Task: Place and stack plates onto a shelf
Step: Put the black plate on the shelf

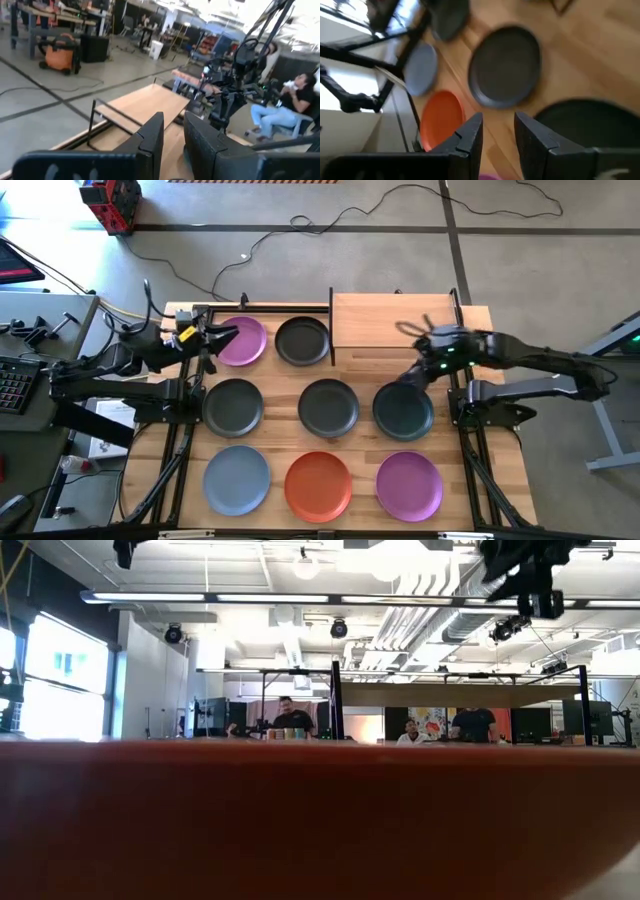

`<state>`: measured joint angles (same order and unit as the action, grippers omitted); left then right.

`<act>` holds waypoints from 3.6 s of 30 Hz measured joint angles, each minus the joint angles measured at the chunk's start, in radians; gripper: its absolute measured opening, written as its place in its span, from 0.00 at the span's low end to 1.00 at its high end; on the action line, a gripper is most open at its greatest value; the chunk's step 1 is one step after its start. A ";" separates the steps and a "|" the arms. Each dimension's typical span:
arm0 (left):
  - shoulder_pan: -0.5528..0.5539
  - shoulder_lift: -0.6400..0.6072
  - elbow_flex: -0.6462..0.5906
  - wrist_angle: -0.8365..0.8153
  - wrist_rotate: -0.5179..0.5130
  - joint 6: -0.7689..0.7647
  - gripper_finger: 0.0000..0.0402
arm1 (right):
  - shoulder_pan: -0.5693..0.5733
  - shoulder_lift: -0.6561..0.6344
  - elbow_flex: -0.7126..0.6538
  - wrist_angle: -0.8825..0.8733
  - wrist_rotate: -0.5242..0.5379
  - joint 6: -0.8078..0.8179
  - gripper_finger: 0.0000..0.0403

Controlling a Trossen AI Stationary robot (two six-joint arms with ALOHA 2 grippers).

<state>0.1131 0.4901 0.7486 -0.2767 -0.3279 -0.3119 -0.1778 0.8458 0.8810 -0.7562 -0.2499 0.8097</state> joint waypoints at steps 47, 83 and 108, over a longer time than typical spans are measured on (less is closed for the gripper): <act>0.000 0.279 0.000 -0.201 0.002 -0.106 0.16 | 0.421 0.705 0.001 0.141 0.268 0.384 0.23; 0.000 0.283 0.000 -0.182 -0.024 -0.104 0.16 | 0.421 0.749 0.151 -0.077 0.232 0.338 0.00; 0.000 0.283 0.000 -0.182 -0.046 -0.070 0.16 | 0.420 0.748 0.829 -0.768 0.421 0.289 0.00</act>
<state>0.1135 0.7727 0.7490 -0.4583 -0.3734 -0.3817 0.2420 1.5943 1.7104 -1.5245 0.1709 1.0983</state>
